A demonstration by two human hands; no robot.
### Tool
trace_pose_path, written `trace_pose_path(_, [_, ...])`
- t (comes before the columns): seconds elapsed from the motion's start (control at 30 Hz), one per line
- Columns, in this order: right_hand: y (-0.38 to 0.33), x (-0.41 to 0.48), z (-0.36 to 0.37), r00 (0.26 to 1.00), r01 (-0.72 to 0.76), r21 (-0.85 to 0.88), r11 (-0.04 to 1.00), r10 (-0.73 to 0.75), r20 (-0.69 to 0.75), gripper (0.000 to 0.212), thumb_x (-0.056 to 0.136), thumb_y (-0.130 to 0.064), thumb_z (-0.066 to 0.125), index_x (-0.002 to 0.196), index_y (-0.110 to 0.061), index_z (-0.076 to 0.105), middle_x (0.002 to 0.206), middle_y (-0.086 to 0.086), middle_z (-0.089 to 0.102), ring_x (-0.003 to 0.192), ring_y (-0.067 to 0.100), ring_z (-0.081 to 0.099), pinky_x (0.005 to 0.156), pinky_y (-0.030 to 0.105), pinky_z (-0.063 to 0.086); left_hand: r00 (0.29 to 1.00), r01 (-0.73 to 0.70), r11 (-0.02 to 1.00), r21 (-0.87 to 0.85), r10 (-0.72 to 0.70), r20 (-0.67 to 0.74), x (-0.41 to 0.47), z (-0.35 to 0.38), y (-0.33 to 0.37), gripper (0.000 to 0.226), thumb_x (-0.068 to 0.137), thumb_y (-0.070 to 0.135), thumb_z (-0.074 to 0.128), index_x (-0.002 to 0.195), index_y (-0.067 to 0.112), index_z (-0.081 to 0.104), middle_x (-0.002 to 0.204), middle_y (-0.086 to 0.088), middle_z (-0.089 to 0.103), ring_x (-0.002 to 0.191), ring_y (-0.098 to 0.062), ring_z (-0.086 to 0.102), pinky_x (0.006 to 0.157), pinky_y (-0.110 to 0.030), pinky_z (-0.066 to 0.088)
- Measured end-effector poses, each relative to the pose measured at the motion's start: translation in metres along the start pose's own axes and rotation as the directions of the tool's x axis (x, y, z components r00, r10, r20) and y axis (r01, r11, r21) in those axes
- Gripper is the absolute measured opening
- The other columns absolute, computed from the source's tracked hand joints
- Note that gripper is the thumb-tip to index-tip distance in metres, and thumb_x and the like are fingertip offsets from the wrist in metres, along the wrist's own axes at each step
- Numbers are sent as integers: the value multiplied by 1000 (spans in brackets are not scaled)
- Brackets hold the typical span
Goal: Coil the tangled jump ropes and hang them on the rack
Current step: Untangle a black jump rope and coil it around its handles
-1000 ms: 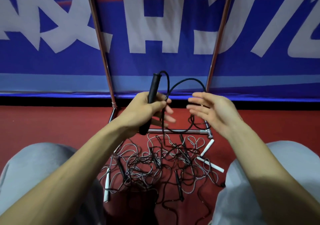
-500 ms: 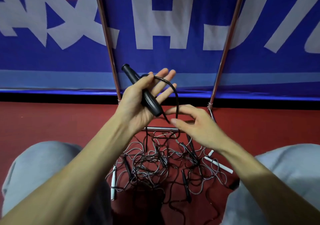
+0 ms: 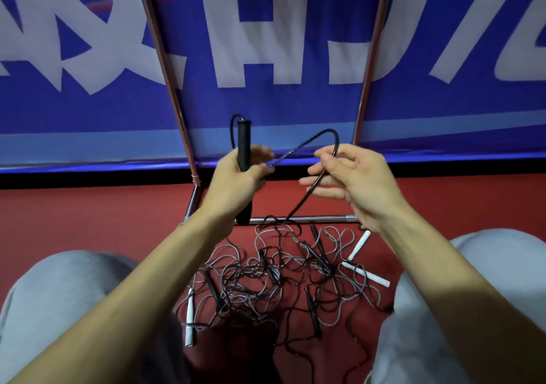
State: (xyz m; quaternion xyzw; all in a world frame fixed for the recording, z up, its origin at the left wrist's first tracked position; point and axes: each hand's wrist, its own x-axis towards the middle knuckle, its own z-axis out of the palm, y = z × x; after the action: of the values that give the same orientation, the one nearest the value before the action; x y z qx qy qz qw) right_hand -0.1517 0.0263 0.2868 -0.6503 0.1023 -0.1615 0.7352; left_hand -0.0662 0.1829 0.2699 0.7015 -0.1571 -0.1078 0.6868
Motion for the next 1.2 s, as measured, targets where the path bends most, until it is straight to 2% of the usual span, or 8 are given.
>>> trace_pose_path(0.17, [-12, 4, -8, 996, -50, 342, 938, 71, -51, 16, 98, -8, 46, 84, -5, 52, 63, 1, 68, 66, 15, 72, 53, 21, 54, 946, 2, 932, 362, -119, 300, -9, 12, -15, 22, 88, 8, 63, 107, 18, 68, 110, -1, 70, 96, -12, 66, 94, -25, 47])
trace_pose_path(0.43, [-20, 14, -33, 959, -53, 691, 721, 229, -165, 17, 99, -5, 45, 86, 4, 53, 65, 14, 70, 59, 16, 71, 50, 19, 53, 835, -83, 961, 262, -77, 545, -23, 22, -9, 8, 89, 10, 66, 93, 16, 71, 109, -15, 70, 101, -26, 66, 101, -39, 46])
trace_pose_path(0.53, [-17, 18, -38, 951, -35, 715, 698, 243, -191, 11, 98, -4, 46, 92, 4, 51, 70, 19, 70, 64, 24, 72, 52, 24, 56, 830, -106, 973, 204, -26, 557, -24, 24, -10, 4, 91, 10, 62, 92, 9, 65, 93, -13, 73, 89, -13, 64, 89, -32, 50])
trace_pose_path(0.67, [-15, 11, -32, 965, -182, 495, 849, 250, -73, 8, 98, -10, 47, 97, -3, 50, 92, 21, 71, 80, 32, 72, 59, 33, 59, 894, -34, 999, 38, 13, 448, -26, 26, -2, 6, 94, 5, 55, 92, 7, 60, 76, -4, 73, 71, -12, 66, 65, -20, 53])
trace_pose_path(0.8, [-8, 7, -17, 985, -165, -16, 986, 164, -52, 14, 98, -10, 46, 99, -6, 60, 97, 15, 70, 85, 27, 70, 71, 35, 60, 966, 44, 985, -167, 1, 260, -22, 23, 8, 7, 95, 6, 53, 96, 5, 60, 70, -2, 71, 59, -10, 63, 57, -19, 53])
trace_pose_path(0.9, [0, 4, -6, 982, -152, -312, 938, 179, 58, 23, 102, -18, 40, 96, -10, 61, 87, 10, 70, 80, 25, 67, 81, 33, 55, 989, 36, 969, -243, 0, 146, -18, 18, 12, 6, 96, 8, 53, 94, 5, 58, 68, 0, 71, 58, -10, 64, 56, -19, 54])
trace_pose_path(1.03, [9, -4, 4, 940, -64, -393, 917, 187, 284, 33, 103, -26, 38, 91, -8, 62, 54, 4, 57, 49, 18, 59, 73, 33, 53, 999, -31, 970, -242, 35, 14, -11, 8, 15, 6, 96, 8, 54, 90, 8, 57, 68, 0, 70, 64, -14, 66, 64, -21, 55])
trace_pose_path(1.2, [22, 4, -5, 972, 115, -648, 753, 49, 230, 23, 102, -20, 41, 107, -23, 63, 41, 2, 48, 40, 20, 57, 67, 39, 55, 988, -66, 951, -302, 21, -152, -1, -10, 27, 4, 97, 11, 54, 94, 9, 56, 76, -5, 69, 69, -19, 72, 56, -27, 57])
